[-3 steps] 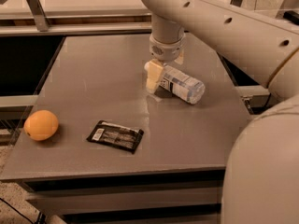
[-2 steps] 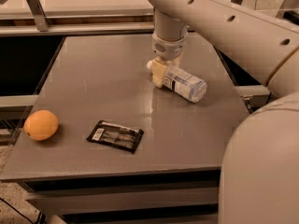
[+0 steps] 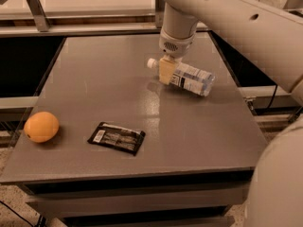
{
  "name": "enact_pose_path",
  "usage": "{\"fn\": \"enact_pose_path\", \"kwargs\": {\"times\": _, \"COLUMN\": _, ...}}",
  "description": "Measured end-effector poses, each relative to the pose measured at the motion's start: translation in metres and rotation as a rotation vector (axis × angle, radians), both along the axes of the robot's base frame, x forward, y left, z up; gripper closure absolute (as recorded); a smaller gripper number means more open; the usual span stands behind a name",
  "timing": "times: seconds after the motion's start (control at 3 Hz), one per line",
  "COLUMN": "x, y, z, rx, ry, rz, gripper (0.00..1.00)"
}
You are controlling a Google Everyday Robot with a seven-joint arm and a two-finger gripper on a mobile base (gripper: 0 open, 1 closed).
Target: Place blue plastic bottle upright
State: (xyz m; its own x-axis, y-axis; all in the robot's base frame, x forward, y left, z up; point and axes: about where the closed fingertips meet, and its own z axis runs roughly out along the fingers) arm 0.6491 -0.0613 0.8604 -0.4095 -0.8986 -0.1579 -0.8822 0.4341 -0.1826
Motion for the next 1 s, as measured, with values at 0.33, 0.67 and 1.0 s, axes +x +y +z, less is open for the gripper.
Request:
{"fn": "enact_pose_path", "kwargs": {"times": 0.33, "x": -0.004, "y": -0.009, "z": 0.035, "rx": 0.132, "ry": -0.083, "rz": 0.124, "gripper": 1.00}}
{"fn": "enact_pose_path", "kwargs": {"times": 0.67, "x": -0.018, "y": -0.022, "z": 0.078, "rx": 0.311, "ry": -0.190, "rz": 0.216, "gripper": 1.00}}
{"fn": "enact_pose_path", "kwargs": {"times": 1.0, "x": -0.027, "y": -0.025, "z": 0.081, "rx": 0.349, "ry": -0.184, "rz": 0.232, "gripper": 1.00}}
